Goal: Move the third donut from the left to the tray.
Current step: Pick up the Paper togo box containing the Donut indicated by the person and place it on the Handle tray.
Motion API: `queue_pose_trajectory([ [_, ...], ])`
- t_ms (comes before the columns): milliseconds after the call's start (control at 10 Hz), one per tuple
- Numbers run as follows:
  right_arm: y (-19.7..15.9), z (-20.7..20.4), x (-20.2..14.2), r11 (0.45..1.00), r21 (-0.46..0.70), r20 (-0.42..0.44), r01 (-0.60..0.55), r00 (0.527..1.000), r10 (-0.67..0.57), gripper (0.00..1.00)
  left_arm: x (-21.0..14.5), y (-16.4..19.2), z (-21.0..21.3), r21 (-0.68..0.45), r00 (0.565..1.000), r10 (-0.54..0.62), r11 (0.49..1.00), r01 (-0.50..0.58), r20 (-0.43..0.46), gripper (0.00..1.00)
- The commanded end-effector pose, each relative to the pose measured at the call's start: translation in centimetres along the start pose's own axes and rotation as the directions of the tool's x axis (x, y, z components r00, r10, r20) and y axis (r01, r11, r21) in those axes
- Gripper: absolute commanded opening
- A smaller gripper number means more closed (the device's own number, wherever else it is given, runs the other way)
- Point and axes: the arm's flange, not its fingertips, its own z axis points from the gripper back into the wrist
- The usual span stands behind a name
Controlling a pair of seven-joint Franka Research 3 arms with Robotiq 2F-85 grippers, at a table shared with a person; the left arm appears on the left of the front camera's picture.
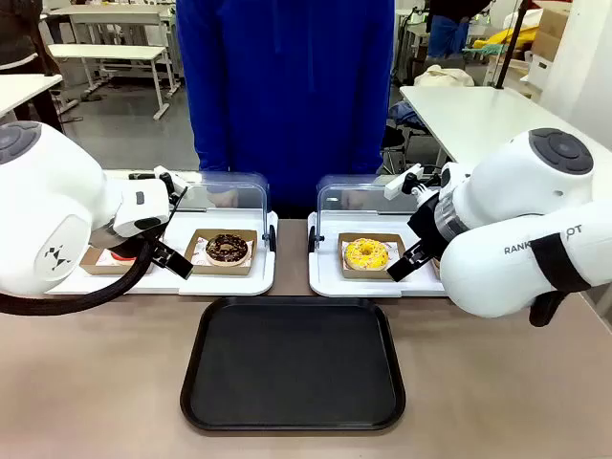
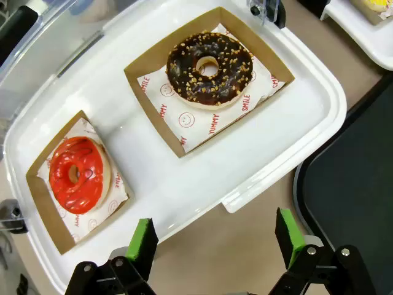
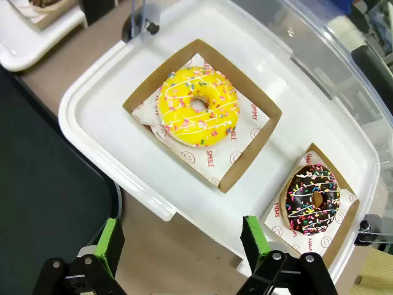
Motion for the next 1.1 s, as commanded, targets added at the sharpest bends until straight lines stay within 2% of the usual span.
queue_pose_trajectory([
  [0,0.0,0.0,0.0,1.000,0.000,0.000,0.000,1.000,0.000,1.00,0.0,0.0,0.0,0.000,1.000,0.000,1.000,0.000,0.000,1.00],
  [900,0.0,0.0,0.0,1.000,-0.001,0.000,-0.002,1.000,0.002,1.00,0.0,0.0,0.0,0.000,1.000,0.000,1.000,0.000,0.000,1.00],
  [1000,-0.6,1.6,1.4,1.000,-0.002,0.028,0.019,0.999,-0.019,1.00,0.7,0.9,1.6,-0.039,0.999,-0.031,0.999,0.032,0.019,1.00],
])
